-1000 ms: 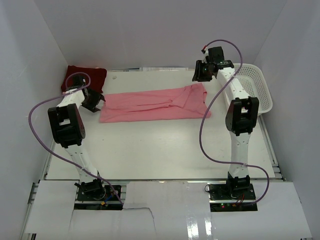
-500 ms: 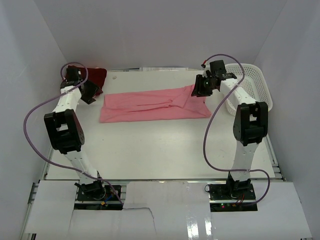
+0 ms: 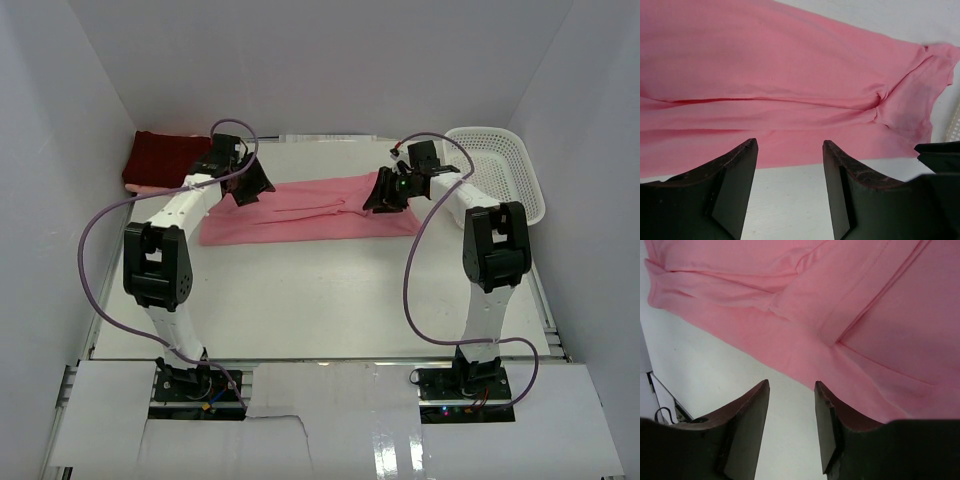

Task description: Fold and stack the t-shirts

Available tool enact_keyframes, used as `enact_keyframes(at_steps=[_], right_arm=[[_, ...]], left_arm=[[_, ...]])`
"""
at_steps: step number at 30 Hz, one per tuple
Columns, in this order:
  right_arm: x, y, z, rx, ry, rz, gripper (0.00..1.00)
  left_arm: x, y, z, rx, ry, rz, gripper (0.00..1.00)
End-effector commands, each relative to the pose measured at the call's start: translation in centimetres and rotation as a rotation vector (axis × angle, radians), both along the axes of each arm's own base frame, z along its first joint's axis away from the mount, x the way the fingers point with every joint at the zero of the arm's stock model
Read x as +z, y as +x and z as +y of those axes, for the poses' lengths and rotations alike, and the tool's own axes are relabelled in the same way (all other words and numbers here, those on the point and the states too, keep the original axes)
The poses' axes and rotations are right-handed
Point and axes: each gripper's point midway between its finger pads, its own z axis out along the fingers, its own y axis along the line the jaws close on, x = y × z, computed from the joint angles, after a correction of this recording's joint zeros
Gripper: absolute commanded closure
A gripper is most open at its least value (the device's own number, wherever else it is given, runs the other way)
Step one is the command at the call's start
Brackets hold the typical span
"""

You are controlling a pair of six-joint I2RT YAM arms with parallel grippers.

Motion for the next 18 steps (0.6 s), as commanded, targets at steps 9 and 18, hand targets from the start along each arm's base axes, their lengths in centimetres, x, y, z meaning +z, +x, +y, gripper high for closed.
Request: enact_keyframes(at_steps=[9, 18], right_arm=[[-1.6, 2.9, 1.6, -0.049, 0.05, -0.011, 0.45], [-3.2, 3.7, 1.7, -0.095, 0.046, 0.014, 0.48]], left_arm=[[-0.7, -0.9, -7.0, -0.237, 0.071, -0.078, 0.34], [-4.3, -2.3, -13.0, -0.353, -0.079, -0.014, 0.37]])
